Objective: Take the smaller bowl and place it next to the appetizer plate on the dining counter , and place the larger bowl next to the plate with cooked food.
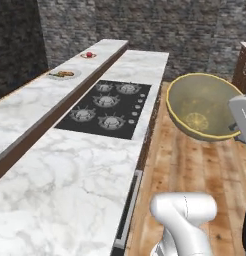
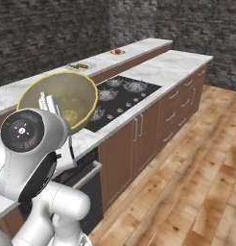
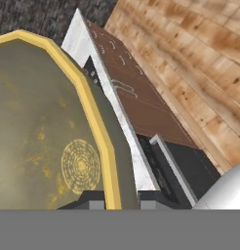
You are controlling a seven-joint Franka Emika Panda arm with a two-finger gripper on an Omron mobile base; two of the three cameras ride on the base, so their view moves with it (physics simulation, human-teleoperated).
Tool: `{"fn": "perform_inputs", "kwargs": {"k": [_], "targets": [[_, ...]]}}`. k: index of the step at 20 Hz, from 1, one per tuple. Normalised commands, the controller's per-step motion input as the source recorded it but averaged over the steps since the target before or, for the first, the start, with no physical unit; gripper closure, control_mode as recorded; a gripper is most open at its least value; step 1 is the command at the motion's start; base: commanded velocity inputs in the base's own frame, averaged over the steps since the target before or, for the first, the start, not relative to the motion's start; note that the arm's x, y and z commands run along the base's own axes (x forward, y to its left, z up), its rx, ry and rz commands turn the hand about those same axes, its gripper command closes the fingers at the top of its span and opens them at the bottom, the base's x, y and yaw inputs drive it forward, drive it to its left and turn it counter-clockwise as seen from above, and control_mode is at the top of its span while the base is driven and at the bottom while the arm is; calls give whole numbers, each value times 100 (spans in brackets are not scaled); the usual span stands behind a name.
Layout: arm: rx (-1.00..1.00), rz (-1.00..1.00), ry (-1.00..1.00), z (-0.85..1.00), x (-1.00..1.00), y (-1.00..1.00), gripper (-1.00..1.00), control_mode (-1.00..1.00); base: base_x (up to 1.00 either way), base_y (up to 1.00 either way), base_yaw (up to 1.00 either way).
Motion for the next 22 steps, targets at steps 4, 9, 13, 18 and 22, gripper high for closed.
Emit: {"fn": "perform_inputs", "kwargs": {"k": [4,9,13,18,22], "targets": [[0,0,0,0,0,0,100,100,-100,72,39],[0,0,0,0,0,0,100,100,-100,45,48],[0,0,0,0,0,0,100,100,-100,36,50],[0,0,0,0,0,0,100,100,-100,66,47],[0,0,0,0,0,0,100,100,-100,95,41]]}}
